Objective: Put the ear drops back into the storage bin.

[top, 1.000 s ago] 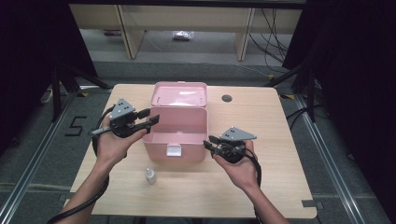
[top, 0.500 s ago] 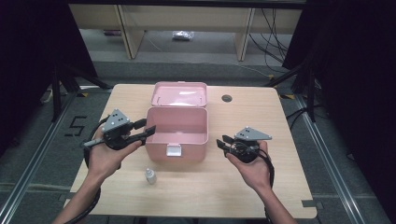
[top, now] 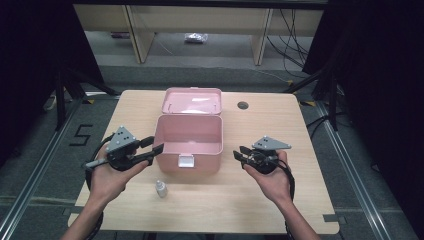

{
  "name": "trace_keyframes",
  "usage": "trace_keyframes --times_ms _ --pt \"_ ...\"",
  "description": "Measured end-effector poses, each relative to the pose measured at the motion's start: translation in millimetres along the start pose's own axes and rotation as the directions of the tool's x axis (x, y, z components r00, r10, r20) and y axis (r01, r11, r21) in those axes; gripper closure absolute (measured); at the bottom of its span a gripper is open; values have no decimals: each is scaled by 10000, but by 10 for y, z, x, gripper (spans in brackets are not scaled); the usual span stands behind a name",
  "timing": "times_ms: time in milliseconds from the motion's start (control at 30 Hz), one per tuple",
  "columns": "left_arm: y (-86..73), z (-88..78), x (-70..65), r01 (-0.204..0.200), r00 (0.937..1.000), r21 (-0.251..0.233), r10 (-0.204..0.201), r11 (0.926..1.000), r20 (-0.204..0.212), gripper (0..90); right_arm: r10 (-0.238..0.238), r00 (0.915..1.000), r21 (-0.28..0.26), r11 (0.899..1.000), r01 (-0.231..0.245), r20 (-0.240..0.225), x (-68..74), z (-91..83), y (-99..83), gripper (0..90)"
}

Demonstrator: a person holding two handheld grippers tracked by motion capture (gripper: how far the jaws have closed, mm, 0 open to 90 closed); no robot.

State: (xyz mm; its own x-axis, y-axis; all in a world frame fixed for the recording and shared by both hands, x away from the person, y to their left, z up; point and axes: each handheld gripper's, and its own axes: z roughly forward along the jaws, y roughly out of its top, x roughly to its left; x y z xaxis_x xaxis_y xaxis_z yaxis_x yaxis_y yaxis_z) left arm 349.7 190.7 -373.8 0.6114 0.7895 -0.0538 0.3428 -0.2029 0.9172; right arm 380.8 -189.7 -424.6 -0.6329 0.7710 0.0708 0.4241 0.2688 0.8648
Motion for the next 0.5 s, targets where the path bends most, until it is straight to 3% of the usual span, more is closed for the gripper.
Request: trace_keyframes --times_ms 33,67,100,167,267,300,333,367,500 --pt "-1 -1 -7 -37 10000 71 37 10000 34 545 -46 9999 -58 10000 47 126 -12 1 -19 672" --pt "-2 -3 -15 -40 10000 105 39 9999 50 545 284 9996 -38 9996 -284 90 4 0 -32 672" --pt "1 -3 -23 -69 9999 126 68 9999 93 544 46 9999 121 9999 -48 150 -26 -23 -31 671" --pt "10 -5 -33 -166 9997 135 164 9998 195 544 82 9999 58 9999 -83 89 -49 -18 -51 670" --pt "30 -19 -42 -280 9995 263 275 9993 180 544 84 9992 112 9999 -89 391 -90 -37 -74 669" --pt "34 -20 -45 -316 9993 323 309 9990 200 544 205 9996 224 9995 -210 216 -98 -40 -82 669" --pt "38 -20 -47 -348 9992 366 339 9987 229 544 184 9988 216 9996 -194 453 -108 -55 -93 668" --pt "42 -23 -53 -375 9990 431 364 9984 262 546 602 9977 242 9978 -610 318 -92 -58 -104 667" --pt "59 -40 -77 -501 9983 814 474 9954 347 549 166 9991 291 9994 -178 390 -137 -61 -121 666"
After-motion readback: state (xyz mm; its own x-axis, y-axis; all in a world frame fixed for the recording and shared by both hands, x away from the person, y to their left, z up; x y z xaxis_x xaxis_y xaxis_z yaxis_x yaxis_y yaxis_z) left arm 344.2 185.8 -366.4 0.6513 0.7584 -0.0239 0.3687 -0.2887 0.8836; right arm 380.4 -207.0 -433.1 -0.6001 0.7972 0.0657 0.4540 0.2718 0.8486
